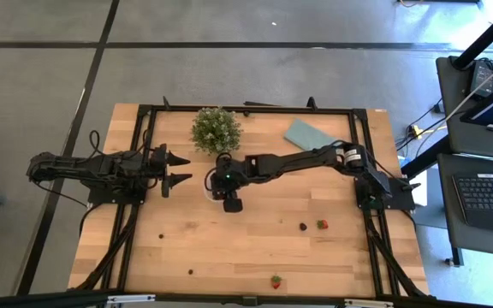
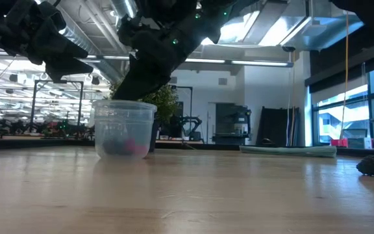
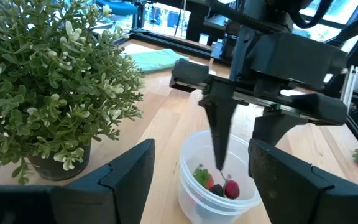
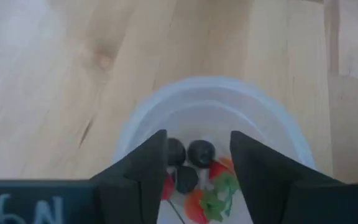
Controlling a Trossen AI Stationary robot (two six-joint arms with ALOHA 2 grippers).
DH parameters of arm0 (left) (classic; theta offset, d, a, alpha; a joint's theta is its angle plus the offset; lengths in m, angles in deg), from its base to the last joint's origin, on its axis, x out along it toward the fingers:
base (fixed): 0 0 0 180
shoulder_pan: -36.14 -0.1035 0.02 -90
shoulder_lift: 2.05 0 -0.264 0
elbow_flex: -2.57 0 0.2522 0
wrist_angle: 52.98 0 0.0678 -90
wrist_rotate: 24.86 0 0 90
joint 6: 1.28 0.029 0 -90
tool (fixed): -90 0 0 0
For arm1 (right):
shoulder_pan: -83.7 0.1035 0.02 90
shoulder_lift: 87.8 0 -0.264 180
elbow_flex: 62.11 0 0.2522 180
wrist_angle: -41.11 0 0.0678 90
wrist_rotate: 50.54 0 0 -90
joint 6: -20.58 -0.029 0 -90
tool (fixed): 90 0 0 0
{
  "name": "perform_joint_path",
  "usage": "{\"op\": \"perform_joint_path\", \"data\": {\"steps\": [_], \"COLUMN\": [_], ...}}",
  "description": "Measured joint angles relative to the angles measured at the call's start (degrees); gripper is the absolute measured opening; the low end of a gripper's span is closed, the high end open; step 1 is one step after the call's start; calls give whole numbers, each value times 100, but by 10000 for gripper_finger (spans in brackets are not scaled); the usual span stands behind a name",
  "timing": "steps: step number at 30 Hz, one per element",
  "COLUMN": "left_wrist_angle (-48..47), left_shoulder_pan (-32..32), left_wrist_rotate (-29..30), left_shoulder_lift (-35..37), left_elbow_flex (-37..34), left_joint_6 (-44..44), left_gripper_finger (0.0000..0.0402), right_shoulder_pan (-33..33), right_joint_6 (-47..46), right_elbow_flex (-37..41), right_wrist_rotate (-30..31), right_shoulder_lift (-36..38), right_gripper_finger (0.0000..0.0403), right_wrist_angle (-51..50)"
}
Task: Pick and placing Produce into tupperware
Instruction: Put the black cherry into the transparent container, then put the red strawberry into the transparent container
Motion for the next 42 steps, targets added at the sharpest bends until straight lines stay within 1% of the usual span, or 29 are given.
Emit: {"op": "perform_joint_path", "data": {"steps": [3, 6, 7, 9, 11, 13, 15, 21, 23, 26, 30, 34, 36, 39, 42], "left_wrist_angle": [0, 0, 0, 0, -3, 13, 4, 56, 46, 46, 51, 55, 56, 59, 59], "left_shoulder_pan": [0, 0, 0, 0, 1, 0, 1, 2, 2, 2, 2, 2, 2, 2, 2], "left_wrist_rotate": [0, 0, 0, 2, 3, 4, 4, 4, 5, 4, 7, 7, 14, 22, 23], "left_shoulder_lift": [1, 2, 2, 1, 1, 2, 0, 2, 2, 0, 2, 2, 2, 2, 2], "left_elbow_flex": [0, 0, 0, 0, 0, 0, 0, 0, 0, 0, 0, 0, 0, 0, 0], "left_joint_6": [2, 2, 2, 24, 27, 30, 40, 50, 50, 52, 52, 52, 52, 50, 48], "left_gripper_finger": [250, 250, 250, 250, 250, 250, 250, 250, 250, 250, 250, 250, 250, 250, 250], "right_shoulder_pan": [-77, -149, -170, -206, -208, -205, -204, -204, -193, -91, 166, 562, 783, 1126, 1494], "right_joint_6": [-1, -2, -3, 14, 194, 302, 283, -98, -340, -796, -1410, -2111, -2643, -3702, -4614], "right_elbow_flex": [-2, -104, -241, -613, -990, -1232, -1335, -1097, -800, -80, 1216, 2598, 3201, 4040, 4763], "right_wrist_rotate": [6, 11, 15, 4, 0, -3, -6, -10, 38, 355, 872, 1022, 1074, 1215, 1269], "right_shoulder_lift": [1, 64, 69, 139, 229, 415, 676, 1676, 2062, 2741, 3768, 4904, 5400, 6049, 6488], "right_gripper_finger": [201, 221, 226, 234, 238, 239, 239, 240, 240, 240, 240, 240, 239, 240, 240], "right_wrist_angle": [-199, -778, -972, -1708, -2183, -2561, -2601, -2813, -2842, -2734, -2467, -1735, -1717, -1780, -1820]}}
